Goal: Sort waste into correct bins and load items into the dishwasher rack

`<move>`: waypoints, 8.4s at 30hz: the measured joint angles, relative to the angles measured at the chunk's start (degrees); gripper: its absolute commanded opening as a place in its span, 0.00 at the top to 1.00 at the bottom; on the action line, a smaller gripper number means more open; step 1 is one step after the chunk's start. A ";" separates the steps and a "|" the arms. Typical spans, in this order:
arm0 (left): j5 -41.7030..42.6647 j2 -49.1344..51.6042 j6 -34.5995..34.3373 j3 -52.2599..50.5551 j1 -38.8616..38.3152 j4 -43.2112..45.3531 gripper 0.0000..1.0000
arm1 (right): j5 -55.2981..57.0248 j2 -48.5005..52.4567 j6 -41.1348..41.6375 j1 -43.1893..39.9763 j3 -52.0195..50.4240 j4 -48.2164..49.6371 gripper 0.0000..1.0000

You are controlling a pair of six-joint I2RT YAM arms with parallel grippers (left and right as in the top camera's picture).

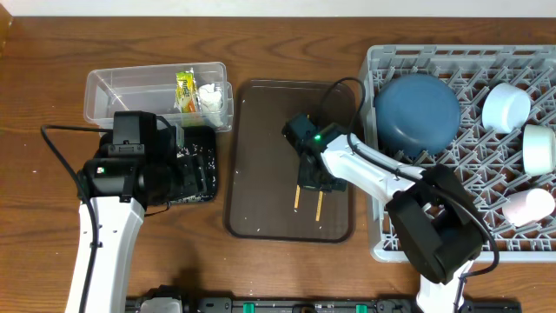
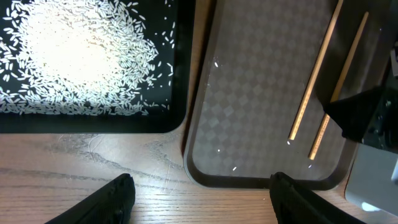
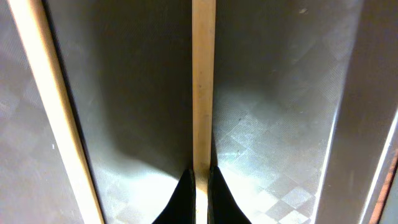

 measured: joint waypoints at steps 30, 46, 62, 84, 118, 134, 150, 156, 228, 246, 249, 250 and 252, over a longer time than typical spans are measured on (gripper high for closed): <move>0.00 0.00 0.00 0.00 0.00 0.00 0.28 | -0.11 -28.33 -28.28 -21.18 -5.20 -15.06 0.99; 0.00 0.00 0.00 0.00 0.00 0.00 0.28 | -3.43 -28.15 -28.68 -21.31 -16.50 -7.61 0.98; 0.00 0.00 0.00 0.00 0.00 0.00 0.28 | -2.73 -28.15 -29.35 -21.33 -16.52 -7.54 0.73; -0.02 0.00 0.00 0.00 0.00 0.02 0.28 | -11.50 -29.70 -27.47 -16.06 -1.49 4.22 0.50; 0.00 0.00 0.00 0.00 0.00 0.02 0.28 | -0.31 -0.20 -12.09 0.74 -0.96 7.13 0.92; 0.00 0.00 0.00 0.00 0.00 0.02 0.27 | -1.05 -0.59 -11.74 0.74 -0.63 2.34 0.99; 0.00 0.00 0.00 0.00 0.00 0.00 0.28 | -1.92 -29.62 -23.93 -8.09 -1.20 -6.75 0.99; 0.00 0.00 0.00 0.00 0.00 0.00 0.28 | 0.07 -31.12 -25.70 -16.04 -1.40 -12.63 0.99; -0.98 0.00 9.40 -0.02 -13.73 4.00 0.27 | -0.04 -41.40 -37.13 -26.91 -18.43 17.03 0.49; -8.39 -5.05 7.21 -0.33 -13.88 -6.25 0.27 | -6.67 -47.32 -38.12 -39.04 -18.56 -5.57 0.04; -9.77 -11.76 5.99 -0.39 -13.88 -3.72 0.27 | -6.73 -54.53 -38.01 -39.04 -20.50 -2.86 0.01; -10.29 -14.01 5.84 -0.52 -13.88 -2.84 0.27 | -6.80 -57.35 -38.05 -39.04 -21.70 -1.73 0.01; -11.67 -19.15 5.38 -0.83 -13.88 -1.11 0.27 | -6.84 -62.77 -38.01 -39.04 -24.63 0.15 0.01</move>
